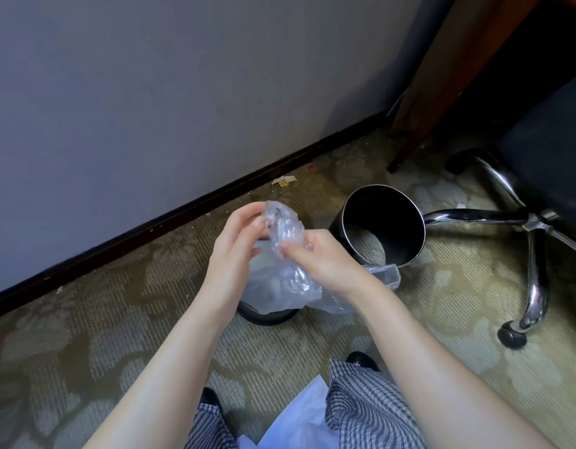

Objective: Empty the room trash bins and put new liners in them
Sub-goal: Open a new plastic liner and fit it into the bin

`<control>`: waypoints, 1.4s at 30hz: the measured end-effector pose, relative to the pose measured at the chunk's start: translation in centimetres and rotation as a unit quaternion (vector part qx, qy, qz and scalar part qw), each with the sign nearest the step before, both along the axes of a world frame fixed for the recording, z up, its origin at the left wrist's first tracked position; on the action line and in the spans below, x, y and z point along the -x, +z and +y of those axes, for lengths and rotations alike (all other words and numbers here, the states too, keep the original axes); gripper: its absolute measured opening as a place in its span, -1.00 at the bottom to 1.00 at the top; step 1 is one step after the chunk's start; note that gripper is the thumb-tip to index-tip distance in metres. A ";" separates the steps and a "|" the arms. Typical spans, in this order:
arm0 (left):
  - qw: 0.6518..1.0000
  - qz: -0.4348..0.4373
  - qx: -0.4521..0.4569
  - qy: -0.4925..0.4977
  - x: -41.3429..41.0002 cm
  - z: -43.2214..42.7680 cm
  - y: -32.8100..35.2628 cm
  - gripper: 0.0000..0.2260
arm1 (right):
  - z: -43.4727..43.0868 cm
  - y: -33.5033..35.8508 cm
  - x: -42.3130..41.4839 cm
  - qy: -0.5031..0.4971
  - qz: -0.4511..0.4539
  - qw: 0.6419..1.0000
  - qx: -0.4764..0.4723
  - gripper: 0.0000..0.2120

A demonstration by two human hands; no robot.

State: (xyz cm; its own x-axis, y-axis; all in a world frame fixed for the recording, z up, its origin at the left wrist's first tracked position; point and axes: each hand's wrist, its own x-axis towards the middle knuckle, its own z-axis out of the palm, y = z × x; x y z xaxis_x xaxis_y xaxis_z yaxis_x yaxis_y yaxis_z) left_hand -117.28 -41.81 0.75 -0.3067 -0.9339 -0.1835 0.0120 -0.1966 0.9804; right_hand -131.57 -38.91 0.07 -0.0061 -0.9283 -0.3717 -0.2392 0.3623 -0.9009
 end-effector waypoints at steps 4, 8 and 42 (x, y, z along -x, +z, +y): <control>0.978 -0.049 0.035 -0.202 -0.3 1.0 -1.3 -0.23 | -0.1 1.2 0.7 -0.014 -0.080 0.997 -0.006 -0.72; 0.933 -0.155 0.055 -0.319 1.3 2.7 -3.1 -0.27 | -0.3 1.8 0.6 -0.025 -0.095 0.995 0.014 -0.69; 0.972 -0.008 -0.109 -0.209 2.2 2.5 -1.0 -0.65 | -0.6 2.6 1.2 -0.233 -0.310 0.912 0.135 -0.83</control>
